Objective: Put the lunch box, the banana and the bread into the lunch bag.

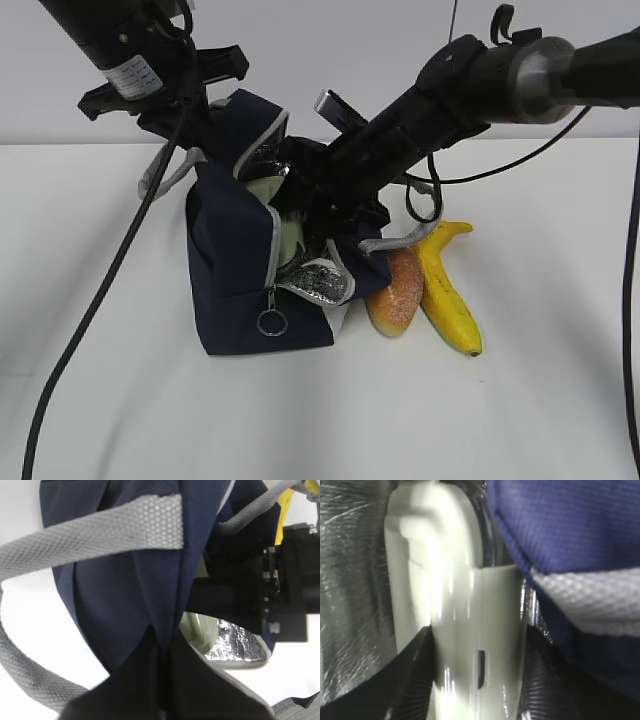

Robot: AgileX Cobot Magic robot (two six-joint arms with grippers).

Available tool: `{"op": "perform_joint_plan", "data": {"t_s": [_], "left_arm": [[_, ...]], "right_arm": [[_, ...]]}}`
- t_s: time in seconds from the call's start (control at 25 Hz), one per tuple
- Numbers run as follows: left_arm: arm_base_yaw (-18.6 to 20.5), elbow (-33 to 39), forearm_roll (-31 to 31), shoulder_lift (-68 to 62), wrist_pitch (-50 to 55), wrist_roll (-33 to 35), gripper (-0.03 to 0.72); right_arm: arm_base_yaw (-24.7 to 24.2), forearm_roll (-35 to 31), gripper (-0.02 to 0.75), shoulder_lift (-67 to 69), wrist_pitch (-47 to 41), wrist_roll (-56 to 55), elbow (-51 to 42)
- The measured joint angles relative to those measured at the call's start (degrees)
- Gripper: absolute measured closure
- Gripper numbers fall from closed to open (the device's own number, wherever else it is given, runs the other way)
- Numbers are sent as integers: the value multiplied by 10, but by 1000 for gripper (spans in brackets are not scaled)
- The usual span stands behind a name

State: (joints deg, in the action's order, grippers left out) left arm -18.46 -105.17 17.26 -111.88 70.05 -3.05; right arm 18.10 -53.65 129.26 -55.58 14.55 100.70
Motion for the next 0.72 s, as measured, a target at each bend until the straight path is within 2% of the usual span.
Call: {"op": "perform_joint_plan", "data": {"t_s": [0.48, 0.72], "left_arm": [[0, 0, 1, 0, 1, 1, 689], [0, 0, 1, 0, 1, 1, 689]], "right_arm": [[0, -4, 357, 24, 13, 2, 1], [0, 0, 281, 24, 13, 3, 2]]}}
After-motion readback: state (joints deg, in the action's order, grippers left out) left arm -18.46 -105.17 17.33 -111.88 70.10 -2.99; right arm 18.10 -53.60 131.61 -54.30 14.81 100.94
